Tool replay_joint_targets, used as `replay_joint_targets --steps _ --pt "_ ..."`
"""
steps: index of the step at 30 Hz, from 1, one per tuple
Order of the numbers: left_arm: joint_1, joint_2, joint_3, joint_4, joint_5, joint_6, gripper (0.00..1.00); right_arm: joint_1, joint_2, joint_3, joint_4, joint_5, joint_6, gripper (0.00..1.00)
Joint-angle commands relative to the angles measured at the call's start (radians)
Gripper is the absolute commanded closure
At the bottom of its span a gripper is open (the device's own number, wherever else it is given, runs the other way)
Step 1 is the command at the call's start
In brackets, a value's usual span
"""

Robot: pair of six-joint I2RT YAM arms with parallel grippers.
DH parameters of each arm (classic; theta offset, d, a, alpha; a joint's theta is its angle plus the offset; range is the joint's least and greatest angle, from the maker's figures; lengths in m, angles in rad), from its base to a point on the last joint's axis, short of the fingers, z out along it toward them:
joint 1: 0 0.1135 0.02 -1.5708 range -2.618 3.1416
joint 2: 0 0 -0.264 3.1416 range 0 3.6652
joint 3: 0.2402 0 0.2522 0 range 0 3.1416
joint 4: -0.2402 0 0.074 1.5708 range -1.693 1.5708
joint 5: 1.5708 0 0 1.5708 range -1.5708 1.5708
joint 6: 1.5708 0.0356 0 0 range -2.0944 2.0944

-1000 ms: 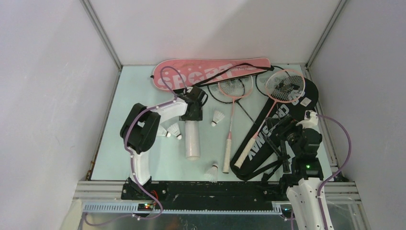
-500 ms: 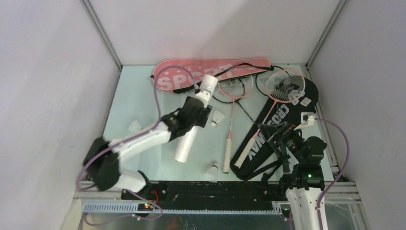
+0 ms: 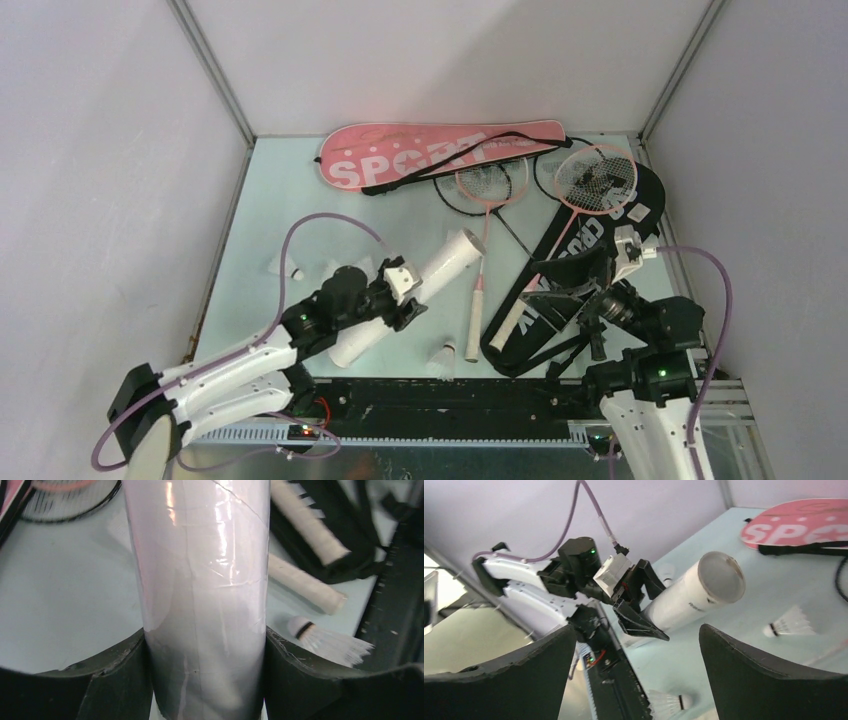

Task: Pack up the badminton gear
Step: Open the lid of the shuttle tube.

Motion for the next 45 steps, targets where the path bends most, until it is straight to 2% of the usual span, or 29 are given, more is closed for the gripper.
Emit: replay_joint_targets --steps 1,8,14,18,20,23,25,31,34,39,41,42,45 --pt "-0.006 -0.127 -0.041 0.126 0.238 0.09 0.61 0.128 0.101 0.103 0.02 -0.026 -0.026 0.06" --pt "-0.01 -0.216 -0.079 0.099 0.32 0.129 0.6 0.429 0.362 0.307 -0.219 0.177 -0.182 0.15" --pt "-0.013 -0.22 -0.082 0.09 0.333 0.141 0.62 0.578 0.477 0.431 -0.337 0.31 -0.276 0.22" --pt "-0.012 -0.234 -0.088 0.09 0.342 0.145 0.62 0.615 0.495 0.449 -0.379 0.381 -0.288 0.26" --pt "-0.012 -0.238 -0.091 0.091 0.342 0.146 0.62 0.623 0.496 0.449 -0.388 0.398 -0.287 0.31" --pt "-0.015 -0.229 -0.09 0.092 0.34 0.143 0.61 0.631 0.503 0.452 -0.395 0.394 -0.287 0.5" --pt "-0.014 -0.217 -0.085 0.09 0.336 0.143 0.62 0.638 0.508 0.453 -0.392 0.374 -0.283 0.58" --pt "-0.016 -0.19 -0.073 0.087 0.325 0.139 0.62 0.663 0.53 0.454 -0.376 0.351 -0.278 0.64" --pt "-0.018 -0.183 -0.073 0.089 0.328 0.137 0.62 0.671 0.544 0.456 -0.376 0.353 -0.278 0.73" --pt "-0.018 -0.205 -0.086 0.096 0.336 0.142 0.62 0.678 0.555 0.477 -0.409 0.362 -0.288 0.83" --pt "-0.02 -0.22 -0.093 0.096 0.336 0.144 0.62 0.682 0.554 0.482 -0.413 0.363 -0.288 0.89" --pt "-0.019 -0.224 -0.095 0.097 0.335 0.145 0.62 0.683 0.552 0.484 -0.415 0.362 -0.287 0.98" --pt "-0.019 -0.245 -0.112 0.107 0.333 0.151 0.63 0.684 0.534 0.496 -0.42 0.359 -0.268 1.0"
